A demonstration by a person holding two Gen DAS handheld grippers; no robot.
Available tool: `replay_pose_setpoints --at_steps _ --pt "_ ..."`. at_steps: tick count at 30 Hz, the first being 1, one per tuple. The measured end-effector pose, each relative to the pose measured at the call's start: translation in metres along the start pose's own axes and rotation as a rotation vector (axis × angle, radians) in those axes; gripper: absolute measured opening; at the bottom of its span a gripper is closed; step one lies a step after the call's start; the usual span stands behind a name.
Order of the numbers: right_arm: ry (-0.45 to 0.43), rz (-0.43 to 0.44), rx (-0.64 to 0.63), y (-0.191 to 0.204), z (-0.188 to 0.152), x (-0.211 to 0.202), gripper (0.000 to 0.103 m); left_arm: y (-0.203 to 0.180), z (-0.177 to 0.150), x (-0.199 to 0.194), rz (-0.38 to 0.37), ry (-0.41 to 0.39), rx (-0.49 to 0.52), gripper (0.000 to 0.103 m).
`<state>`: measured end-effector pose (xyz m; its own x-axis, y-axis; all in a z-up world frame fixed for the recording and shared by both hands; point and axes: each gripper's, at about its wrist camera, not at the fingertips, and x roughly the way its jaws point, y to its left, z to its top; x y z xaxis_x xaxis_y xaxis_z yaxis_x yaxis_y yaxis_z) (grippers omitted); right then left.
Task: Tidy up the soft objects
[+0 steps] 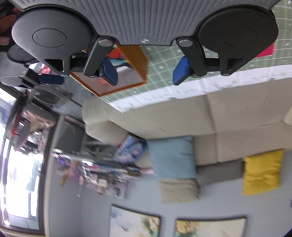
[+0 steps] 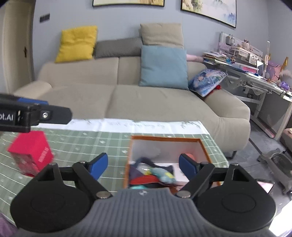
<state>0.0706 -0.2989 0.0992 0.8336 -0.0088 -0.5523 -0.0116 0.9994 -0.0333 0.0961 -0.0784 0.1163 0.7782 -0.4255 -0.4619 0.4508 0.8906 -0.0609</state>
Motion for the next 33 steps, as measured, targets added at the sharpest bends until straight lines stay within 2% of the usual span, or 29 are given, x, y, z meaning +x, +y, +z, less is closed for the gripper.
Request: replay_pose_setpoints --at_steps 5,10,17,20,22,26,33 --pt "-0.069 0.02 0.014 0.024 -0.011 -0.031 0.09 0.015 -0.026 -0.037 0.109 -0.048 -0.016 0.081" --pt "-0.08 0.027 0.071 0.046 -0.036 -0.051 0.098 0.024 -0.067 -0.058 0.229 -0.034 -0.073 0.082" --pt "-0.029 -0.015 0.093 0.076 -0.079 -0.052 0.098 0.026 -0.121 -0.059 0.29 -0.004 -0.094 0.081" --pt "-0.015 -0.048 0.069 0.085 -0.096 -0.046 0.098 0.023 -0.137 -0.058 0.309 -0.018 -0.036 0.083" --pt "-0.019 -0.052 0.057 0.086 -0.103 -0.041 0.098 0.026 -0.149 -0.062 0.331 -0.005 0.003 0.089" --pt "0.005 -0.031 0.075 0.081 -0.106 -0.031 0.098 0.031 -0.158 -0.053 0.341 0.078 -0.011 0.089" --pt "0.037 -0.033 0.087 0.08 -0.111 -0.023 0.099 0.026 -0.161 -0.053 0.344 0.089 0.003 0.089"
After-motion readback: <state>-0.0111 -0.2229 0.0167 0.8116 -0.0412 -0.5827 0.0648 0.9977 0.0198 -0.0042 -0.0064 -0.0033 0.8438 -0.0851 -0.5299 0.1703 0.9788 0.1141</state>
